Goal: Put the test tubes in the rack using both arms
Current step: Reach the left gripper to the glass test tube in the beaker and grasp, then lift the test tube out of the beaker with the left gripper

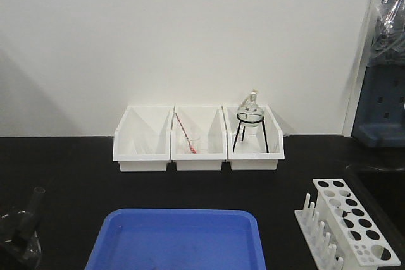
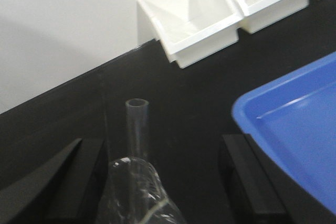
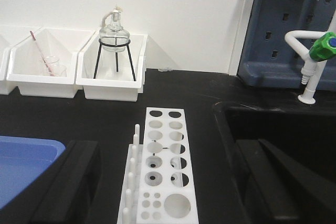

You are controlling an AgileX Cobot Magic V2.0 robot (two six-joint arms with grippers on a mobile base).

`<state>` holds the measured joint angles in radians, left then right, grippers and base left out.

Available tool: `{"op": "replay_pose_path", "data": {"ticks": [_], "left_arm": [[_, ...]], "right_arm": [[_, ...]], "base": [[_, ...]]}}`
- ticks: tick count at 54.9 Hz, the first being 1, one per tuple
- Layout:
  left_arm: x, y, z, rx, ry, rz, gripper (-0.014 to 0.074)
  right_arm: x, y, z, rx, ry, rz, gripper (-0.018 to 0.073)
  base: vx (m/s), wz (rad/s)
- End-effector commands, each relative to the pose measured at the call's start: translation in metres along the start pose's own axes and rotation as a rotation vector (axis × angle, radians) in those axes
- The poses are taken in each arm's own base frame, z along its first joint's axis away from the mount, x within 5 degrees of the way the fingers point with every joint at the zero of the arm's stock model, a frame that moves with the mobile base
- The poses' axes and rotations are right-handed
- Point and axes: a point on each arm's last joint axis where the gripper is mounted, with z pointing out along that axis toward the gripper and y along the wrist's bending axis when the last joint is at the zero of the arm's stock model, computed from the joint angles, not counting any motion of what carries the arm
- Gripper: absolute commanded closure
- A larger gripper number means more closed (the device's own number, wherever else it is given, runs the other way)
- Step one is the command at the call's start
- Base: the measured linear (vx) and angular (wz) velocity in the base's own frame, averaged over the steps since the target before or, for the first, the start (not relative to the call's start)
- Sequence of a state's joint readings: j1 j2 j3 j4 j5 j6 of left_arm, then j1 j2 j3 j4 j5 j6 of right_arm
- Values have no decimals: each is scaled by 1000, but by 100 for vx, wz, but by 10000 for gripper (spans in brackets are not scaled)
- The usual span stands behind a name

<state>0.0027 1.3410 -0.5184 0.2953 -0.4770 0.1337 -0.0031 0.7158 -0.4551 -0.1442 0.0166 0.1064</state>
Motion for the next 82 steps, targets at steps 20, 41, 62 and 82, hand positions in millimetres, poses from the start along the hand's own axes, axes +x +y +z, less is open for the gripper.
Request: {"op": "replay_pose_path", "data": {"ticks": [20, 41, 62, 82], "left_arm": [[-21, 22, 85, -47, -90, 26, 31], [-12, 23, 113, -37, -65, 18, 85], [-12, 23, 113, -37, -65, 18, 422], [-29, 31, 101, -80, -107, -15, 605]], "right_arm": [[-20, 0, -1, -8, -121, -8, -15], [-20, 0, -1, -8, -121, -8, -15], [-20, 0, -1, -8, -121, -8, -15], [-20, 0, -1, -9, -124, -8, -15]], "base": [[0, 0], [0, 0], [0, 0], [0, 0]]}}
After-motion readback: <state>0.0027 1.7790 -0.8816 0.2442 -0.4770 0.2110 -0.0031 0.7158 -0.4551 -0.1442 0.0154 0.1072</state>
